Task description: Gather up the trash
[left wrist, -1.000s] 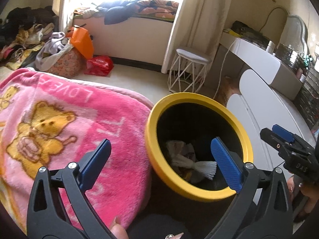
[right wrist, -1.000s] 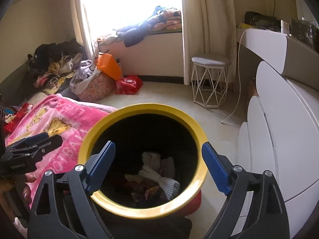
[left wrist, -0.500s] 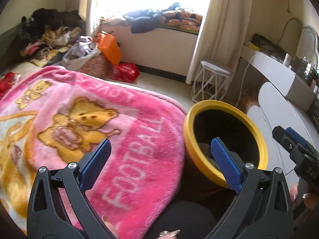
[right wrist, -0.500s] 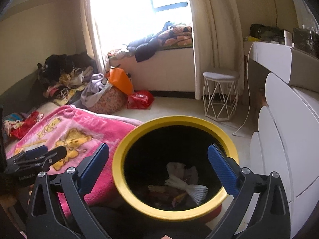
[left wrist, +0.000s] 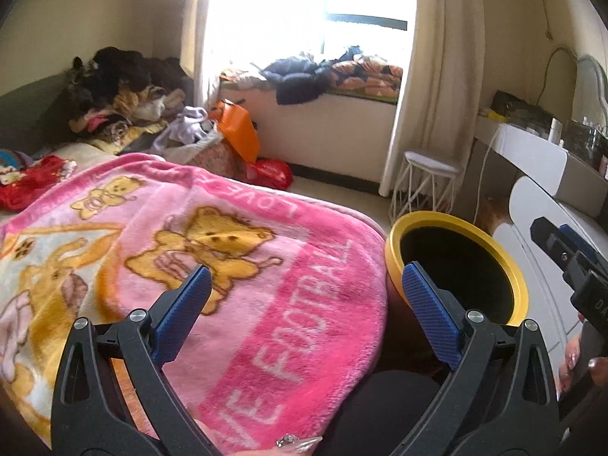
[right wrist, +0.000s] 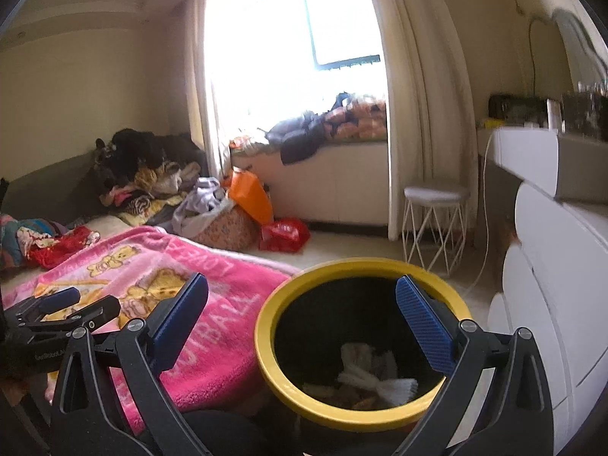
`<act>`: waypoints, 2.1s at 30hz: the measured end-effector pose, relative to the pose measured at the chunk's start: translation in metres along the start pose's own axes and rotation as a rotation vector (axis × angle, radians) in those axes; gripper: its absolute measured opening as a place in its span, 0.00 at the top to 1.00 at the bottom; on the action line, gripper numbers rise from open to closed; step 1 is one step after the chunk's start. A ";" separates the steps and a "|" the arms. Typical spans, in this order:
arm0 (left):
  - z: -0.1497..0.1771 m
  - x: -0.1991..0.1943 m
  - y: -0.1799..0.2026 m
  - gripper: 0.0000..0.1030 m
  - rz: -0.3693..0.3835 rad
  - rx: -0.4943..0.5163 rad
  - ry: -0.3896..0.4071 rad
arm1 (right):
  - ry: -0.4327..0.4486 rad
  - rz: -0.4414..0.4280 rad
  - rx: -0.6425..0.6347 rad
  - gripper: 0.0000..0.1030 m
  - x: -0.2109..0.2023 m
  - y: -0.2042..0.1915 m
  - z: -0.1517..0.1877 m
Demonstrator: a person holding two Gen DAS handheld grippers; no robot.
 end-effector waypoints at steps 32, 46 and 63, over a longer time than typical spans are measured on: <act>-0.001 -0.014 -0.012 0.10 -0.033 -0.037 0.065 | 0.091 0.054 -0.063 0.06 -0.016 -0.021 0.013; 0.000 -0.015 -0.012 0.10 -0.035 -0.036 0.067 | 0.092 0.059 -0.055 0.06 -0.018 -0.020 0.012; 0.002 -0.014 -0.012 0.10 -0.036 -0.036 0.061 | 0.094 0.062 -0.048 0.06 -0.018 -0.017 0.011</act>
Point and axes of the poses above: each gripper's, at about its wrist camera, not at the fingertips, and x roughly the way its jaws point, y to its right, z to its underside, the point moved 6 cm from there along x, roughly the way its jaws point, and after that the axes turned 4 degrees about -x, right-handed, at the moved point
